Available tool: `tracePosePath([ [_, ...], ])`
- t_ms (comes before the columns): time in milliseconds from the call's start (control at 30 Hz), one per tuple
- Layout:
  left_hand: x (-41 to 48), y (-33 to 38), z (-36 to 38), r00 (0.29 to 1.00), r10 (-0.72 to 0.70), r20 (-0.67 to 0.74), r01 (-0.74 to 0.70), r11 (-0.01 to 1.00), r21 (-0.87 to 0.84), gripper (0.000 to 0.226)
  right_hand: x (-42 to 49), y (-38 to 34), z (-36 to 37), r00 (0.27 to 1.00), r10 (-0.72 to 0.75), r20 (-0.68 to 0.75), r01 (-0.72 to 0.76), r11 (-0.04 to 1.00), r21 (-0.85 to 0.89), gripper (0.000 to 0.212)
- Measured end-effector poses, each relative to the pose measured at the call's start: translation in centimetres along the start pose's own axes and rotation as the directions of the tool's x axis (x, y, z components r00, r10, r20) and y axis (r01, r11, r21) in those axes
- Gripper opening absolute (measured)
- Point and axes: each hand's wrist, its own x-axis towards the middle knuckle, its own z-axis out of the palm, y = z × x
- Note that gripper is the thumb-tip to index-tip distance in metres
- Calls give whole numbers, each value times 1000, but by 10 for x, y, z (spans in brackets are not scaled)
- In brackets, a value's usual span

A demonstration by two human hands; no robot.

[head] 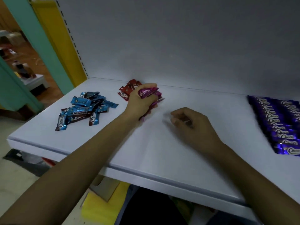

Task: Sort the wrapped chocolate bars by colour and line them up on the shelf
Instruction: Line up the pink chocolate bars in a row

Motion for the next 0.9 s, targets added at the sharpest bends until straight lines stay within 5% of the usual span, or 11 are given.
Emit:
tracePosePath([
  [167, 20, 7, 53, 949, -220, 225, 296, 870, -395, 22, 1, -8, -20, 991, 127, -47, -113, 966, 232, 40],
  [233, 23, 4, 79, 920, -258, 294, 366, 833, -414, 22, 7, -11, -29, 974, 161, -160, -120, 963, 242, 50],
  [300, 23, 1, 103, 903, -276, 329, 390, 849, -358, 22, 15, -7, -37, 947, 171, -272, -112, 969, 219, 35],
  [400, 22, -1, 127, 915, -233, 329, 321, 915, -245, 21, 29, 5, -53, 887, 293, -358, -192, 937, 291, 20],
  [600, 34, -21, 122, 978, 51, 202, -25, 991, -129, 23, 39, 25, -71, 854, 459, -244, -252, 776, 578, 13],
  [733, 41, -25, 114, 989, 27, 143, -1, 984, -178, 28, 35, 42, -68, 835, 494, -242, -246, 729, 639, 17],
  [900, 41, -24, 111, 995, -40, 95, 63, 964, -257, 23, 31, 51, -76, 793, 478, -378, -285, 839, 465, 10],
])
